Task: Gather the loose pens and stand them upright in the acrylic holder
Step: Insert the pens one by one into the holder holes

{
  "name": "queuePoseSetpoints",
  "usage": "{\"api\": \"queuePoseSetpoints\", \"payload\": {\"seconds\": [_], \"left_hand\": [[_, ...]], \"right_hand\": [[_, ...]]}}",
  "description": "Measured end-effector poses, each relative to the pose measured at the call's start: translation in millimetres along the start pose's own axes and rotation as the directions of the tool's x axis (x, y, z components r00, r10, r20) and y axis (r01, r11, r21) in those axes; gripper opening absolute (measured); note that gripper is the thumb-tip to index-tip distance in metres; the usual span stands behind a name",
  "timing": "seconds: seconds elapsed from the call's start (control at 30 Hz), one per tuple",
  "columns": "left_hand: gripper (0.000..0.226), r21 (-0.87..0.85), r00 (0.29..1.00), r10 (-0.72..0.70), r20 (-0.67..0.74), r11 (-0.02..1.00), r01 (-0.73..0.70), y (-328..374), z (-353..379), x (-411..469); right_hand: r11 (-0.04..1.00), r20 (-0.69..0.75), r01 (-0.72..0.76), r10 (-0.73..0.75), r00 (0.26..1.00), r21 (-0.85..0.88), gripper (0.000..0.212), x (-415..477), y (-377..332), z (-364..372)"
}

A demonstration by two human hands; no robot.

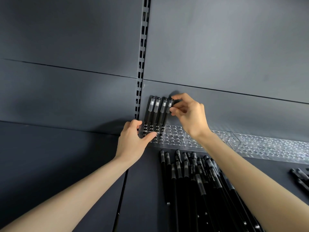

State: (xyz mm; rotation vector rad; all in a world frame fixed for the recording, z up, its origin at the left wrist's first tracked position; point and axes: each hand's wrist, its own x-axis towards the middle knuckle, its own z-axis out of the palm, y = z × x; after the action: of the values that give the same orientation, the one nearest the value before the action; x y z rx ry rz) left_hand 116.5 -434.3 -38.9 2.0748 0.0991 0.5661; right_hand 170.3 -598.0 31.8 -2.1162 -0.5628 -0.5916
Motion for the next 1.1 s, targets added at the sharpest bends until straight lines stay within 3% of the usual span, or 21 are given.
{"api": "queuePoseSetpoints", "payload": {"seconds": [0.5, 0.63, 0.73, 0.9, 1.1], "left_hand": [[0.07, 0.063, 0.996, -0.085, 0.039, 0.995, 0.082, 23.3, -2.5, -14.8], [0.06, 0.105, 0.994, -0.107, 0.007, 0.989, 0.106, 31.5, -6.5, -30.7], [0.057, 0.137, 0.989, -0.117, 0.085, 0.985, 0.105, 41.7, -7.7, -52.4], [0.064, 0.183, 0.958, -0.178, 0.225, 0.973, 0.138, 59.2, 3.1, -95.1], [0.078, 0.247, 0.947, -0.224, 0.231, 0.955, 0.165, 75.6, 15.0, -126.7]], "right_hand": [[0.998, -0.043, 0.018, -0.021, 0.999, -0.056, 0.031, -16.8, -5.1, -7.5], [0.998, -0.04, 0.024, -0.026, 0.999, -0.052, 0.025, -28.8, -10.6, -17.4], [1.0, -0.011, 0.006, -0.006, 1.0, -0.023, 0.018, -45.7, -13.3, -30.6], [0.992, 0.195, 0.012, 0.013, 0.981, -0.126, 0.017, -87.3, -7.4, -56.1], [0.944, 0.524, 0.076, 0.111, 0.844, -0.322, 0.048, -128.4, 11.0, -79.0]]}}
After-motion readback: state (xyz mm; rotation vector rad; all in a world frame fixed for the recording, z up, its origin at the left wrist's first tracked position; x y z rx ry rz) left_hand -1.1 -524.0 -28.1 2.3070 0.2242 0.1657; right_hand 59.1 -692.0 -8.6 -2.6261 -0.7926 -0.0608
